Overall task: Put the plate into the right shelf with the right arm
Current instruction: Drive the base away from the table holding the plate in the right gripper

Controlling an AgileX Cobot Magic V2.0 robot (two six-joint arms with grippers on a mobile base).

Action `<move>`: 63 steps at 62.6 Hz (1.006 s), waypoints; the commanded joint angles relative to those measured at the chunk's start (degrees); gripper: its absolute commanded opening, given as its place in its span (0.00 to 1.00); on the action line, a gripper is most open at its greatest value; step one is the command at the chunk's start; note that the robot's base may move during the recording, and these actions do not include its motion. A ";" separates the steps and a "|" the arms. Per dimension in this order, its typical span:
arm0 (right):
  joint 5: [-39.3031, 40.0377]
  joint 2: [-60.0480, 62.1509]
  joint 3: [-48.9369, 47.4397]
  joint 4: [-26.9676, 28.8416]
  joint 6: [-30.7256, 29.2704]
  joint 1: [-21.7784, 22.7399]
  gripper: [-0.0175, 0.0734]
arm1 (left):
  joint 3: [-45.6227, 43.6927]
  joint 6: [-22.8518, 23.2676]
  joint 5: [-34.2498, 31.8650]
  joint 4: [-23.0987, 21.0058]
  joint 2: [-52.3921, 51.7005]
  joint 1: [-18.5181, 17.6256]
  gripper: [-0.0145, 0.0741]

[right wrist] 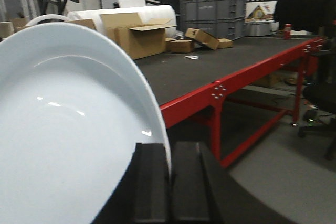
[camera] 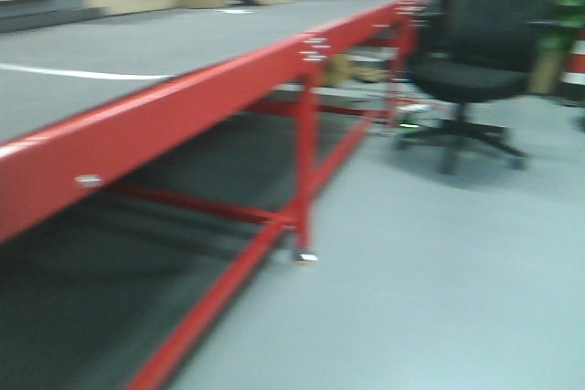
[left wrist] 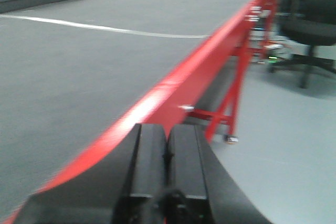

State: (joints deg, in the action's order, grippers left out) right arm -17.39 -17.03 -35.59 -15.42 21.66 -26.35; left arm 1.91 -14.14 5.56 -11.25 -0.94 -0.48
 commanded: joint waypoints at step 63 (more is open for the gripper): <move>5.89 -0.47 -1.53 -0.97 -0.23 0.04 0.26 | 0.37 0.14 -4.65 -0.22 -0.64 -0.36 0.11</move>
State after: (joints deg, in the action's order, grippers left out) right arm -17.36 -16.91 -35.59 -15.42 21.66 -26.35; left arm 1.91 -14.14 5.56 -11.25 -0.94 -0.48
